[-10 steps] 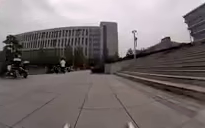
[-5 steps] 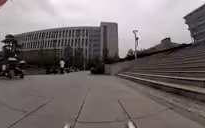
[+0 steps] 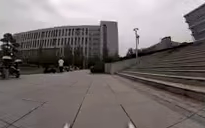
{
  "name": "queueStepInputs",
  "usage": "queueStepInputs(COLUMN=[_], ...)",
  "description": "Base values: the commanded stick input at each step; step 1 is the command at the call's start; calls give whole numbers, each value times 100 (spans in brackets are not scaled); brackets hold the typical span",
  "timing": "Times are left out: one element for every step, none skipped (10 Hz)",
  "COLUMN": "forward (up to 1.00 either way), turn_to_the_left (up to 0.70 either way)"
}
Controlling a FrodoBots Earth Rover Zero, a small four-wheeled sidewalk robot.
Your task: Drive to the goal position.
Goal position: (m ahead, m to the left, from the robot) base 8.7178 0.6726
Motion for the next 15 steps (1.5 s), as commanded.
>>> queueStepInputs(forward=[70,70,70,70,70,70,70,70,70,70,70,70,70,70,70], turn_to_the_left=[0,0,0,0,0,0,0,0,0,0,0,0,0,0,0])
